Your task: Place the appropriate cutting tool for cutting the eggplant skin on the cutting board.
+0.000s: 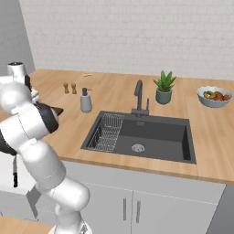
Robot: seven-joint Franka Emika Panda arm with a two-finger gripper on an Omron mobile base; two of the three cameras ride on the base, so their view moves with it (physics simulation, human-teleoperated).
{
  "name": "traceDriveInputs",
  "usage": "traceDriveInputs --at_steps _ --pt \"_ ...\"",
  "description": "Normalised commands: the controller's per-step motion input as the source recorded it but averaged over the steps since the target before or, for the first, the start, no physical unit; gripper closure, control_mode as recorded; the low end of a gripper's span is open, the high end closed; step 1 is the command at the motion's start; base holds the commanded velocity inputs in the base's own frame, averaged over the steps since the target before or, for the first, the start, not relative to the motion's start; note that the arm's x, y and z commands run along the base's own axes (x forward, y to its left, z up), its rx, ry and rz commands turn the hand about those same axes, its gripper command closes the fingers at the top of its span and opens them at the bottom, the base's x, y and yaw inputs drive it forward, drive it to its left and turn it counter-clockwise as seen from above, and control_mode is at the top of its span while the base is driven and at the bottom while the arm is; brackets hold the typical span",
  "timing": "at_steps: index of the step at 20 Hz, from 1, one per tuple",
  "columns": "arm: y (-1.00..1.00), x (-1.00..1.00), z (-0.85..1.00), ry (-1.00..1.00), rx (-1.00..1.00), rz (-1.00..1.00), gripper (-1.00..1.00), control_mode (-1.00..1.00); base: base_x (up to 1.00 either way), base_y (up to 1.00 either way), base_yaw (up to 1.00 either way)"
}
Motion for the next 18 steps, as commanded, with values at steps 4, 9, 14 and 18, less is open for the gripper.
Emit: traceDriveInputs --at_steps 4,9,14,18 --pt "0.07 0.08 -0.01 0.02 -0.02 0.0 1.0 -1.0 0.0 0.0 0.0" --pt "-0.02 0.4 -0.23 0.0 -0.01 0.0 1.0 -1.0 0.0 0.0 0.0" --pt "0.05 0.74 -0.24 -0.01 -0.09 -0.03 1.0 -1.0 0.0 0.0 0.0" --pt "0.5 0.71 -0.12 -0.02 -0.29 -0.13 1.0 -1.0 0.0 0.0 0.0"
